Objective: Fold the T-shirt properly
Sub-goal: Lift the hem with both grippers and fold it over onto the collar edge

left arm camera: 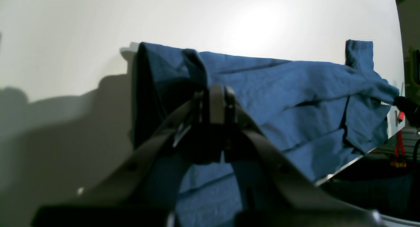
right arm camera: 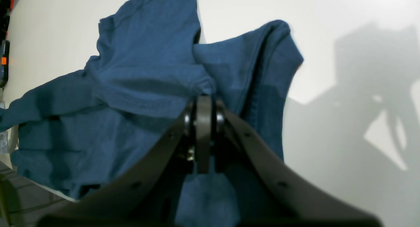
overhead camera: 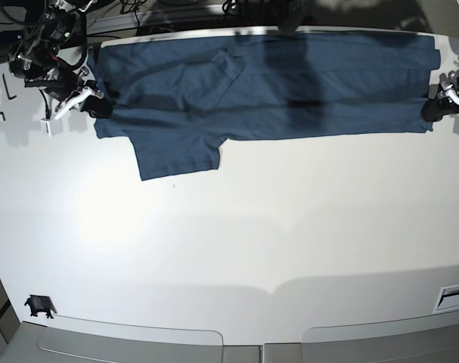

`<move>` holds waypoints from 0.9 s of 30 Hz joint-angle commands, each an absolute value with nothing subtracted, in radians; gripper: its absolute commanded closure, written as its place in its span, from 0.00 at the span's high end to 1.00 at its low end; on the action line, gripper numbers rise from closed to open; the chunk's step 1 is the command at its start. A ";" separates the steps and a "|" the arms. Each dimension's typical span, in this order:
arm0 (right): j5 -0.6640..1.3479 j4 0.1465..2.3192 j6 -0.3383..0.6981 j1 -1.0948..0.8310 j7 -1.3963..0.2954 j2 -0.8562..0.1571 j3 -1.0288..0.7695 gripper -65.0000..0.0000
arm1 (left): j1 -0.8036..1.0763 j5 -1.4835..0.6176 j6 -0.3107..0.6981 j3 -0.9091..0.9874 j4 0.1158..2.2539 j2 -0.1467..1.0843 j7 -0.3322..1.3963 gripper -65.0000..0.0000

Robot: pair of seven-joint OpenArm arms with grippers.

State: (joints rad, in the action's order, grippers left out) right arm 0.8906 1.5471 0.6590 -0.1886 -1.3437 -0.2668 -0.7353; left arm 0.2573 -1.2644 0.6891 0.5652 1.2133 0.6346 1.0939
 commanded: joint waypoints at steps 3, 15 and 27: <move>0.912 1.567 0.665 -0.183 -1.324 -0.318 -0.740 0.00 | 0.252 -1.293 0.698 0.577 1.230 0.663 1.068 0.00; 0.913 1.567 0.665 -0.183 -1.327 -0.379 -0.740 0.00 | 0.250 -1.292 0.698 0.577 1.230 0.663 1.085 0.00; 0.867 1.567 0.665 -0.183 -1.329 -0.379 -0.739 0.00 | 0.250 -1.291 0.698 0.577 1.230 0.663 1.107 0.00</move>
State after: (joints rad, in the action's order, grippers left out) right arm 0.8543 1.5478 0.6594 -0.1886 -1.3449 -0.3599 -0.7349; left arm 0.2573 -1.2644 0.6891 0.5652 1.2133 0.6346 1.1164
